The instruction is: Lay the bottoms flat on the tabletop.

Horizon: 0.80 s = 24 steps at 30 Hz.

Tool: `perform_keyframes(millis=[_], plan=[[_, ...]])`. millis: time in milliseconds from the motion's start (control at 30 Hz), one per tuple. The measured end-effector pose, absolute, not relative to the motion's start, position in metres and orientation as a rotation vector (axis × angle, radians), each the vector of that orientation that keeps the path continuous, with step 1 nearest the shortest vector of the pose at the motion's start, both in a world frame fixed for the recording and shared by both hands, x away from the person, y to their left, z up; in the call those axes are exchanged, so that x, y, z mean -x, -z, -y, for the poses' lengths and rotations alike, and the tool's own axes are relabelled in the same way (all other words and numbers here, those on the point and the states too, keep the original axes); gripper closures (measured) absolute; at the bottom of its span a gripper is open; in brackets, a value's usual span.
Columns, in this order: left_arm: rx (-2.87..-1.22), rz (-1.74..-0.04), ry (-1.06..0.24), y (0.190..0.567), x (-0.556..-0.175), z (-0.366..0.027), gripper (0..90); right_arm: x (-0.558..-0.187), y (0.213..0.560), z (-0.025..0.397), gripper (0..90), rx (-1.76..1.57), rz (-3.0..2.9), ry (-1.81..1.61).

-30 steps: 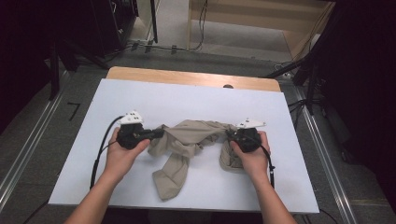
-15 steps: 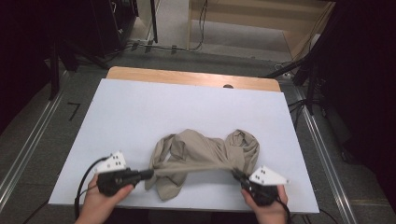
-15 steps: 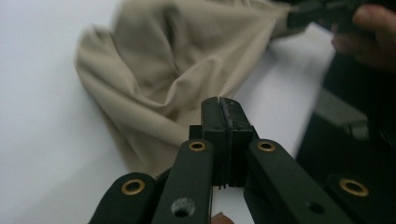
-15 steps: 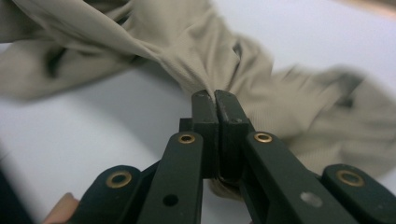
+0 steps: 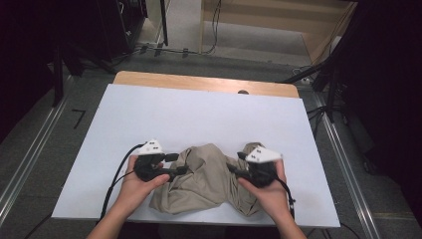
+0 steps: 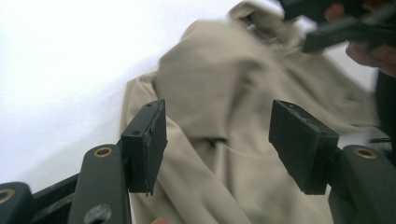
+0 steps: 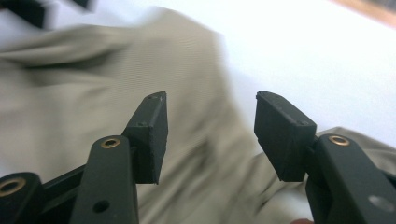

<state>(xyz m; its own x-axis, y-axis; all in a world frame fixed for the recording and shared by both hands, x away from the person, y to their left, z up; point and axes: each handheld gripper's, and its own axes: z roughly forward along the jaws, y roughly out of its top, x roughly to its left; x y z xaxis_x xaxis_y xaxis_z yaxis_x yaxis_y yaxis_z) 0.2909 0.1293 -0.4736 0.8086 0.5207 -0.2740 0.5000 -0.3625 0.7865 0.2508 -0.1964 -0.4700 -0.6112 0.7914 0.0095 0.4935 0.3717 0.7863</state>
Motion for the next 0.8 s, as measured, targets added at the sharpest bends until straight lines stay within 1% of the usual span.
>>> perform_keyframes(millis=[33,67,100,133,167,200,233,267,300,333,367,400,433,467,500,533,567,633,667,700,733,767,800], plan=[[-2.033,-0.774,-0.012,0.478,-0.294,-0.123,37.8,-0.251,0.47,0.196,42.5,-1.12,-2.267,-1.109],[-2.085,-0.778,-0.005,0.487,-0.294,-0.112,37.7,-0.275,0.486,0.195,39.8,-1.209,-2.309,-1.037],[-2.085,-0.778,-0.005,0.487,-0.294,-0.112,37.6,-0.275,0.486,0.195,39.8,-1.209,-2.309,-1.037],[-2.148,-0.769,0.0,0.495,-0.289,-0.103,37.7,-0.284,0.499,0.192,39.4,-1.237,-2.352,-0.96],[-2.148,-0.769,0.0,0.495,-0.289,-0.103,37.8,-0.284,0.499,0.192,39.4,-1.237,-2.352,-0.96],[-2.214,-0.742,0.025,0.502,-0.283,-0.097,39.9,-0.285,0.508,0.19,42.2,-1.243,-2.404,-0.934],[-2.214,-0.742,0.025,0.502,-0.283,-0.097,44.2,-0.285,0.508,0.19,42.2,-1.243,-2.404,-0.934],[-2.242,-0.713,-0.006,0.506,-0.276,-0.093,44.2,-0.285,0.511,0.189,46.8,-1.228,-2.416,-0.929],[-2.271,-0.679,-0.039,0.506,-0.272,-0.091,53.7,-0.283,0.513,0.188,52.3,-1.202,-2.422,-0.926],[-2.3,-0.653,-0.07,0.504,-0.27,-0.091,77.2,-0.282,0.511,0.189,71.9,-1.195,-2.465,-0.939],[-2.3,-0.662,-0.049,0.502,-0.272,-0.091,77.2,-0.282,0.511,0.189,71.9,-1.195,-2.465,-0.939],[-2.276,-0.7,-0.051,0.495,-0.28,-0.097,86.2,-0.286,0.505,0.192,83.2,-1.198,-2.48,-0.928],[-2.276,-0.7,-0.051,0.495,-0.28,-0.097,86.6,-0.286,0.505,0.192,83.2,-1.198,-2.48,-0.928],[-2.229,-0.742,-0.121,0.483,-0.293,-0.107,86.8,-0.293,0.496,0.199,84.6,-1.23,-2.437,-0.953],[-2.229,-0.742,-0.121,0.483,-0.293,-0.107,87.0,-0.293,0.496,0.199,84.6,-1.23,-2.437,-0.953],[-2.14,-0.814,-0.179,0.465,-0.312,-0.122,87.1,-0.306,0.478,0.212,85.1,-1.282,-2.329,-0.985],[-2.14,-0.814,-0.179,0.465,-0.312,-0.122,87.1,-0.306,0.478,0.212,85.1,-1.282,-2.329,-0.985],[-2.043,-0.864,-0.283,0.44,-0.329,-0.138,87.3,-0.322,0.451,0.228,85.3,-1.317,-2.192,-1.059],[-1.921,-0.905,-0.374,0.415,-0.343,-0.154,87.2,-0.331,0.421,0.24,85.5,-1.315,-2.054,-1.116],[-1.921,-0.905,-0.374,0.415,-0.343,-0.154,87.2,-0.331,0.421,0.24,85.5,-1.315,-2.054,-1.116],[-1.856,-0.918,-0.407,0.403,-0.349,-0.163,87.1,-0.335,0.396,0.25,85.5,-1.296,-1.929,-1.185],[-1.835,-0.914,-0.42,0.399,-0.352,-0.166,87.1,-0.335,0.396,0.25,85.5,-1.296,-1.929,-1.185],[-1.839,-0.913,-0.314,0.4,-0.361,-0.172,86.5,-0.334,0.385,0.256,85.4,-1.279,-1.855,-1.188]])
